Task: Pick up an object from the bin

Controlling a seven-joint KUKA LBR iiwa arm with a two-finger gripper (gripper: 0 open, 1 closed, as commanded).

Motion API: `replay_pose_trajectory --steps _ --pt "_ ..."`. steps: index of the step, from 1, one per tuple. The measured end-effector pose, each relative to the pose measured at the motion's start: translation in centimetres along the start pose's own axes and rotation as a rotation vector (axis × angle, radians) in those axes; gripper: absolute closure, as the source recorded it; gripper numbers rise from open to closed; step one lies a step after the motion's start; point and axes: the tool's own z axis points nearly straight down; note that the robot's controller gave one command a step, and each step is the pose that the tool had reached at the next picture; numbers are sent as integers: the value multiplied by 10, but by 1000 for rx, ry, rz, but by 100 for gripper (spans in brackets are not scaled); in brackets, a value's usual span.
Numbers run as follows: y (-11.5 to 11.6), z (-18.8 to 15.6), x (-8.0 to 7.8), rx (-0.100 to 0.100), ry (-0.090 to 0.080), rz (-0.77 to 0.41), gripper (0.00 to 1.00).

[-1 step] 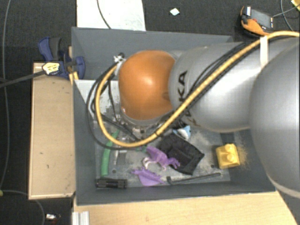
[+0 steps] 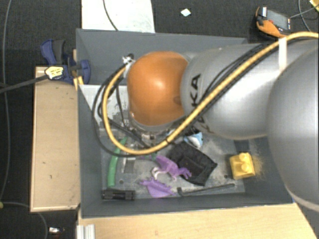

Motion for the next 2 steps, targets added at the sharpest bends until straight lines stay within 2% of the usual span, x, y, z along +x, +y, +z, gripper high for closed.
replay_pose_trajectory --steps 1,2 --pt "15 99 -61 -2 -8 -404 0" --pt "9 129 -42 -2 -3 -391 0"
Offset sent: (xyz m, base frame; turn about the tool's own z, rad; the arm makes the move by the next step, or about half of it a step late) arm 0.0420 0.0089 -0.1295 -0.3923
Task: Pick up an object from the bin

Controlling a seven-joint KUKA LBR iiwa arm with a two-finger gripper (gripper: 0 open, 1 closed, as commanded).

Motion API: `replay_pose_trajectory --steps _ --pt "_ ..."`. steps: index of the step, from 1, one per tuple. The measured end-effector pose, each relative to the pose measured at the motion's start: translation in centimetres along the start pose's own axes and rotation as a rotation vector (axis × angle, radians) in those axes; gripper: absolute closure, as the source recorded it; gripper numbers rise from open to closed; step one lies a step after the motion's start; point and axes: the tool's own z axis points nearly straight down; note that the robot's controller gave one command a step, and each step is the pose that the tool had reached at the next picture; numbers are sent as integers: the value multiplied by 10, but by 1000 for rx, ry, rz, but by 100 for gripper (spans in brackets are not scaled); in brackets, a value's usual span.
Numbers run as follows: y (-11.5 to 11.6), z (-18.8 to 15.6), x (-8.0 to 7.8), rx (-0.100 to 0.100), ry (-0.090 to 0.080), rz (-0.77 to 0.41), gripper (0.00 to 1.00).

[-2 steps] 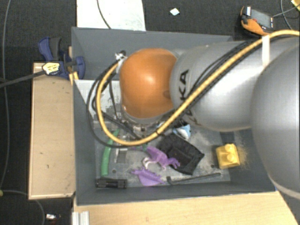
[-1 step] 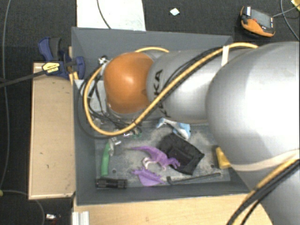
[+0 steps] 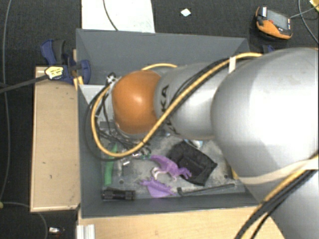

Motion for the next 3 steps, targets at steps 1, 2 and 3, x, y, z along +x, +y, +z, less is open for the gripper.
replay_pose_trajectory --steps 1,2,3 --pt "1 -2 -2 13 -2 -603 0" --pt "1 -1 -1 0 -2 -28 0" --pt "-6 0 7 9 -5 -930 100"
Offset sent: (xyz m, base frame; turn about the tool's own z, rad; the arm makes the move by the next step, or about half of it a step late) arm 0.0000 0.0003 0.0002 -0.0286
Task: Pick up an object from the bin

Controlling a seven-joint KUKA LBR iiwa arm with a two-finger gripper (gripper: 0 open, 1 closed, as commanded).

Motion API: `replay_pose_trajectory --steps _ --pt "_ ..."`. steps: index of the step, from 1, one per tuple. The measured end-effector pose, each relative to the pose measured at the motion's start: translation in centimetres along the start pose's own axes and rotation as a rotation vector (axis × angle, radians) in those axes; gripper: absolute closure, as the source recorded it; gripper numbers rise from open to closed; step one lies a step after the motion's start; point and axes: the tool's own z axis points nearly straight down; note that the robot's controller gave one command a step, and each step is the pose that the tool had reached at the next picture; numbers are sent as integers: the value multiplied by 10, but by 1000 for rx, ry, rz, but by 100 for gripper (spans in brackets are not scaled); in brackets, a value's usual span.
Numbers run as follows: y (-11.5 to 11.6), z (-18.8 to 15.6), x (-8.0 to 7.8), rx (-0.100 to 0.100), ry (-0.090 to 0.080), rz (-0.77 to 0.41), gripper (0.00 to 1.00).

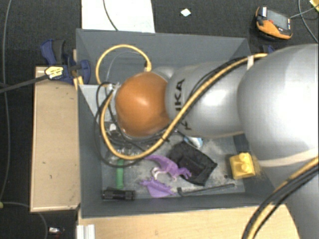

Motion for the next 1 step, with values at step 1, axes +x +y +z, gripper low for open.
replay_pose_trajectory --steps 1 --pt "1 0 2 -1 3 -28 100"
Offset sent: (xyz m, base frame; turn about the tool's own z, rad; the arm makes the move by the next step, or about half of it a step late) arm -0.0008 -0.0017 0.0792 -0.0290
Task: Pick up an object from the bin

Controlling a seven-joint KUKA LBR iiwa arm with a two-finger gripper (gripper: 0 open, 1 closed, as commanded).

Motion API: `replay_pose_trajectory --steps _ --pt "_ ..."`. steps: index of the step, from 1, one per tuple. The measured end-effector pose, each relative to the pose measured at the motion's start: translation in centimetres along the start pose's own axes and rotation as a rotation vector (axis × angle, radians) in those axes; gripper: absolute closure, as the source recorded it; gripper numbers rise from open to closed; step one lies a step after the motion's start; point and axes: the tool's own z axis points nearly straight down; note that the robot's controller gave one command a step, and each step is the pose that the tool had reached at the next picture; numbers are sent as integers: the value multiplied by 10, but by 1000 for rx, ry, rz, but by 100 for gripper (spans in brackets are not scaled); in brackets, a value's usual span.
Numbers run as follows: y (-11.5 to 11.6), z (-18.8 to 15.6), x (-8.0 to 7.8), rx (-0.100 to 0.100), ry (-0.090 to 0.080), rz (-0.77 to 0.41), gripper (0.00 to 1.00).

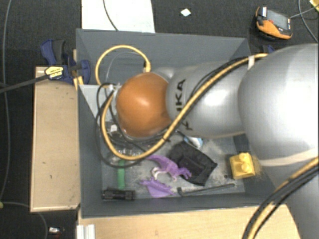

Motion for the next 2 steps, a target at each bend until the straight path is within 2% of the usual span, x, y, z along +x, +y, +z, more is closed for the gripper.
replay_pose_trajectory --steps 1,2 --pt "2 -36 1 -7 3 2 100" --pt "-1 -75 -1 -1 -1 3 100"
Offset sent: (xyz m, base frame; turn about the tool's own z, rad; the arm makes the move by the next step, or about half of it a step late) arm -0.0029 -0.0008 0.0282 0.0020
